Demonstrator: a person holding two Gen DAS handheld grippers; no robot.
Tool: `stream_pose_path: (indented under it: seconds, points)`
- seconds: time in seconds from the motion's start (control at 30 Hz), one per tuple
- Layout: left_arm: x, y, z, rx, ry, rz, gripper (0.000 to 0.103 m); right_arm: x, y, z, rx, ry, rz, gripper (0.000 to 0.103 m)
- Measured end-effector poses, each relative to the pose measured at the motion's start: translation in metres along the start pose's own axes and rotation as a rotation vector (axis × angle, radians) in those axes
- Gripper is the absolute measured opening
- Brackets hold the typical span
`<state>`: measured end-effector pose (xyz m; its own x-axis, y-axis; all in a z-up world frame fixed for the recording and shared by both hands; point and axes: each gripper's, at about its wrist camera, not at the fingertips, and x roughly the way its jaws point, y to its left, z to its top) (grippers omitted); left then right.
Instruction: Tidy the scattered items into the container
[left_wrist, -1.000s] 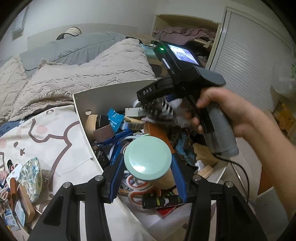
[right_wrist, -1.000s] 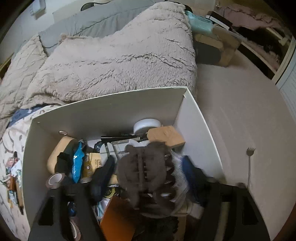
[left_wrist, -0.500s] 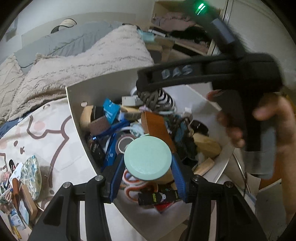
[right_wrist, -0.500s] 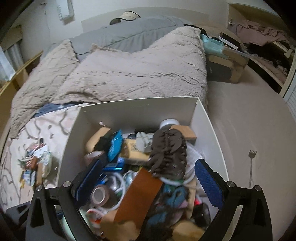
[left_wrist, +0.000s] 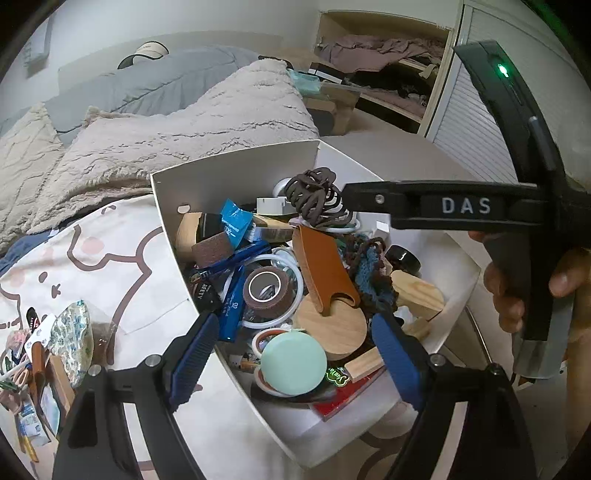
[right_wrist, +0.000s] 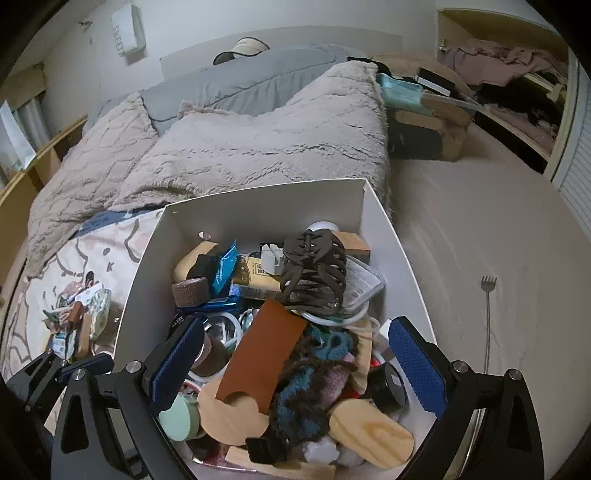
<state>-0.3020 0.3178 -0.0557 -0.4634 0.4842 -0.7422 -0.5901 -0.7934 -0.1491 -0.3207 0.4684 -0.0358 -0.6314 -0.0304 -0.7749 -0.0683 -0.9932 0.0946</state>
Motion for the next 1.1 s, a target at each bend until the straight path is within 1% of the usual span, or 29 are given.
stream_pose_path:
  seconds: [0.07, 0.13, 0.27, 0.37, 0.47, 0.6, 0.67, 0.7, 0.87, 0.97, 1.1]
  points:
    - [-0.003, 0.000, -0.001, -0.004, -0.006, 0.000, 0.086, -0.010, -0.001, -0.004, 0.013, -0.050, -0.018, 0.100]
    - [-0.007, 0.001, -0.002, -0.008, -0.011, -0.003, 0.086, -0.021, -0.001, -0.008, 0.018, -0.098, -0.013, 0.100]
    - [-0.018, 0.002, -0.005, -0.015, -0.037, 0.001, 0.086, -0.043, 0.003, -0.015, 0.017, -0.161, -0.005, 0.100]
    - [-0.030, 0.003, -0.007, -0.024, -0.064, 0.005, 0.087, -0.054, 0.007, -0.020, 0.005, -0.186, -0.015, 0.100]
    - [-0.043, 0.001, -0.010, -0.019, -0.092, 0.045, 0.093, -0.067, 0.014, -0.026, -0.014, -0.211, -0.020, 0.100]
    - [-0.066, -0.001, -0.012, -0.008, -0.142, 0.069, 0.095, -0.087, 0.025, -0.038, -0.041, -0.252, -0.033, 0.100]
    - [-0.078, -0.002, -0.014, -0.007, -0.171, 0.079, 0.102, -0.095, 0.028, -0.044, -0.043, -0.265, -0.026, 0.100]
    - [-0.084, -0.002, -0.016, -0.005, -0.186, 0.085, 0.102, -0.101, 0.030, -0.048, -0.042, -0.273, -0.020, 0.100]
    - [-0.110, -0.001, -0.027, 0.008, -0.228, 0.095, 0.103, -0.125, 0.040, -0.066, -0.054, -0.314, -0.021, 0.100]
    - [-0.122, 0.000, -0.035, 0.019, -0.243, 0.100, 0.103, -0.138, 0.048, -0.078, -0.067, -0.337, -0.029, 0.103]
    - [-0.136, 0.001, -0.046, 0.027, -0.263, 0.127, 0.103, -0.151, 0.056, -0.093, -0.067, -0.361, -0.031, 0.103]
